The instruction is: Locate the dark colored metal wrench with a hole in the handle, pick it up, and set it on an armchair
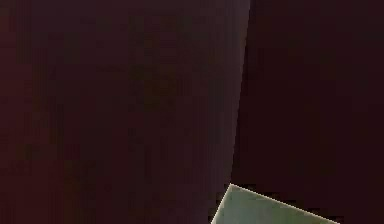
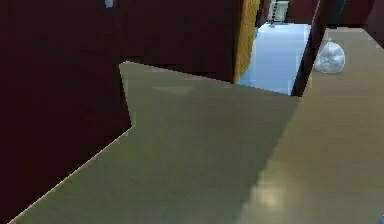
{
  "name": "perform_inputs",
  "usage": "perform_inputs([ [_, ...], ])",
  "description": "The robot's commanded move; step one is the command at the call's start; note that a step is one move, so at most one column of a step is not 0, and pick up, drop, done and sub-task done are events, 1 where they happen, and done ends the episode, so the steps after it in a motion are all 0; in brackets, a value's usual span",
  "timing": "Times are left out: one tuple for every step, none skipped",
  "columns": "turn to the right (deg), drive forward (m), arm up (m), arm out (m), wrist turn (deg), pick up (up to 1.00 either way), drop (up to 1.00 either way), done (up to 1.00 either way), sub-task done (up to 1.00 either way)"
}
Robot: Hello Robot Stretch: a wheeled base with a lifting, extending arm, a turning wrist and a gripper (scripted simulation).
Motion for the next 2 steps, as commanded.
perform_inputs([
  [45.0, 0.00, 0.00, 0.00, 0.0, 0.00, 0.00, 0.00, 0.00],
  [30.0, 0.00, 0.00, 0.00, 0.0, 0.00, 0.00, 0.00, 0.00],
])
